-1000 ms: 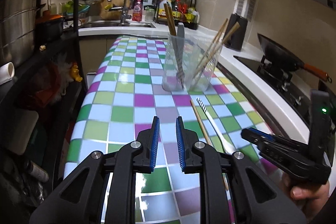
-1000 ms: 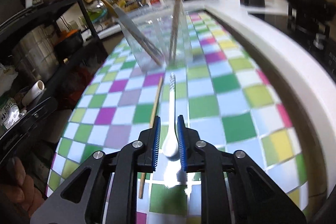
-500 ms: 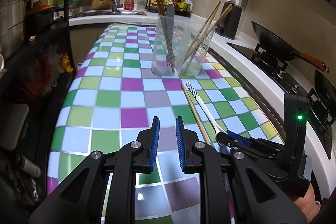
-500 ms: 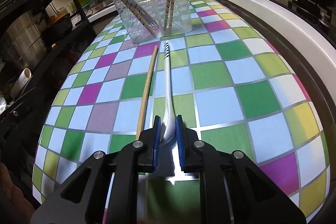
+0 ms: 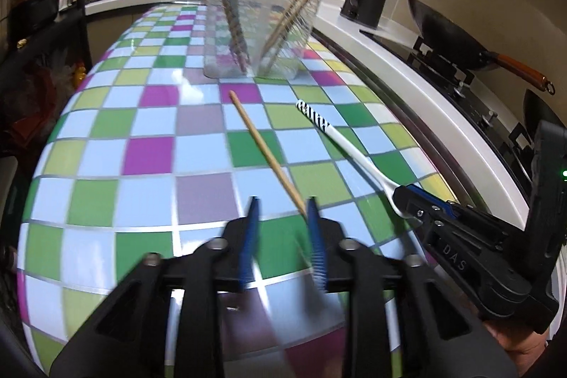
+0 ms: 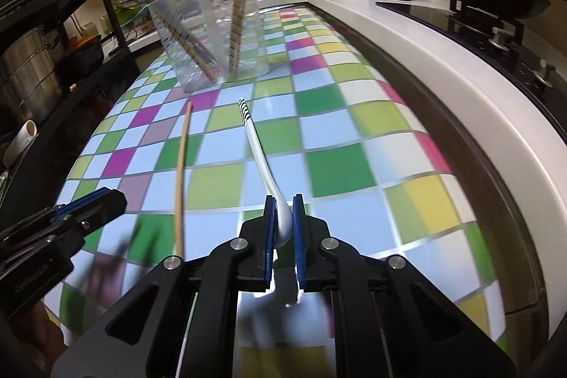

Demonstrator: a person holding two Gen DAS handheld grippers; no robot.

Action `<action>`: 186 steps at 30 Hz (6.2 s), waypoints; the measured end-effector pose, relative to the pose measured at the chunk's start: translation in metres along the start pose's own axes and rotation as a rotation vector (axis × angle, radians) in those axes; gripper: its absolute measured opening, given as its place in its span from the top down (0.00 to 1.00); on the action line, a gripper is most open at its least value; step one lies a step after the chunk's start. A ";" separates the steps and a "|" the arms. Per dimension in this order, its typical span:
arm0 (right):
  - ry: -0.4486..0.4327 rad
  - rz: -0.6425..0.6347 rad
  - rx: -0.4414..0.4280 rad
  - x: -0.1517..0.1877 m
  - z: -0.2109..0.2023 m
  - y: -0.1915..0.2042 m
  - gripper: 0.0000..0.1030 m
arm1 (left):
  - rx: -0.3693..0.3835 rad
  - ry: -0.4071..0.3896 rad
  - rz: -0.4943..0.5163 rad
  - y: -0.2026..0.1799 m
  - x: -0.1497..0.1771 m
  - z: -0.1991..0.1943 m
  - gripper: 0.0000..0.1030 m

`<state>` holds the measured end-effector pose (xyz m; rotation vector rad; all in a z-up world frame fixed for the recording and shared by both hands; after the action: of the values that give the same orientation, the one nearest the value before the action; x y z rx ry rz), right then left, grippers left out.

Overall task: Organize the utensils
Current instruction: 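Close the right tool on the white spoon while the left tool grasps the last chopstick, then lift the spoon and chopstick and carry both over the clear container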

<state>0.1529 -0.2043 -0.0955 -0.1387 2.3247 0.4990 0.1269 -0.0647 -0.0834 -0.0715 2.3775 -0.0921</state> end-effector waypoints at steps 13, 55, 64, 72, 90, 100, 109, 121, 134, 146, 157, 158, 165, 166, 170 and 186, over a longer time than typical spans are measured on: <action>-0.021 -0.015 0.022 0.006 -0.015 -0.016 0.90 | -0.151 0.068 0.139 -0.023 0.020 0.021 0.77; -0.055 -0.089 0.082 0.026 -0.010 0.012 0.89 | -0.198 -0.059 0.034 0.057 0.045 -0.013 0.93; -0.045 -0.112 0.069 0.030 -0.007 0.019 0.85 | -0.194 -0.057 0.028 0.057 0.046 -0.013 0.93; -0.044 -0.098 0.049 0.032 -0.006 0.021 0.85 | -0.199 -0.063 0.028 0.056 0.046 -0.013 0.93; -0.097 -0.089 0.028 0.024 -0.022 0.024 0.89 | -0.183 -0.076 0.012 0.053 0.044 -0.016 0.94; -0.173 -0.140 0.052 -0.002 -0.055 0.032 0.89 | -0.190 -0.222 0.026 0.053 0.019 -0.049 0.94; -0.236 -0.201 0.073 -0.030 -0.085 0.040 0.89 | -0.219 -0.341 0.074 0.047 -0.003 -0.071 0.94; -0.274 -0.212 0.074 -0.046 -0.108 0.044 0.88 | -0.207 -0.434 0.056 0.047 -0.030 -0.101 0.94; -0.316 -0.220 0.046 -0.076 -0.122 0.056 0.88 | -0.137 -0.482 0.025 0.038 -0.080 -0.124 0.94; -0.296 -0.214 0.017 -0.102 -0.111 0.063 0.88 | -0.110 -0.471 0.012 0.038 -0.103 -0.123 0.94; -0.252 -0.249 0.026 -0.117 -0.091 0.070 0.88 | -0.098 -0.458 0.010 0.038 -0.107 -0.120 0.94; -0.251 -0.254 0.027 -0.118 -0.090 0.071 0.88 | -0.099 -0.457 0.010 0.039 -0.107 -0.119 0.94; -0.244 -0.309 0.028 -0.137 -0.091 0.084 0.88 | -0.106 -0.443 0.024 0.037 -0.116 -0.117 0.94; -0.243 -0.320 0.034 -0.140 -0.092 0.086 0.88 | -0.107 -0.441 0.028 0.037 -0.117 -0.117 0.94; -0.236 -0.331 0.039 -0.154 -0.096 0.089 0.89 | -0.102 -0.419 0.026 0.036 -0.126 -0.114 0.94; -0.293 -0.422 0.004 -0.272 -0.130 0.123 0.88 | -0.011 -0.428 0.031 0.035 -0.252 -0.139 0.94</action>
<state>0.2339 -0.1553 0.2156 -0.5068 1.9378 0.2786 0.2118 -0.0036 0.1863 -0.0531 1.9504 -0.0432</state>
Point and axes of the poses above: each gripper's, at about its wrist camera, not at the fingertips, and z roughly the way its jaws point, y to its left, x to its underside, the point moved 10 cm from there along z, roughly the way its jaws point, and after that the axes turned 12 degrees about -x, right-handed, at the moved point
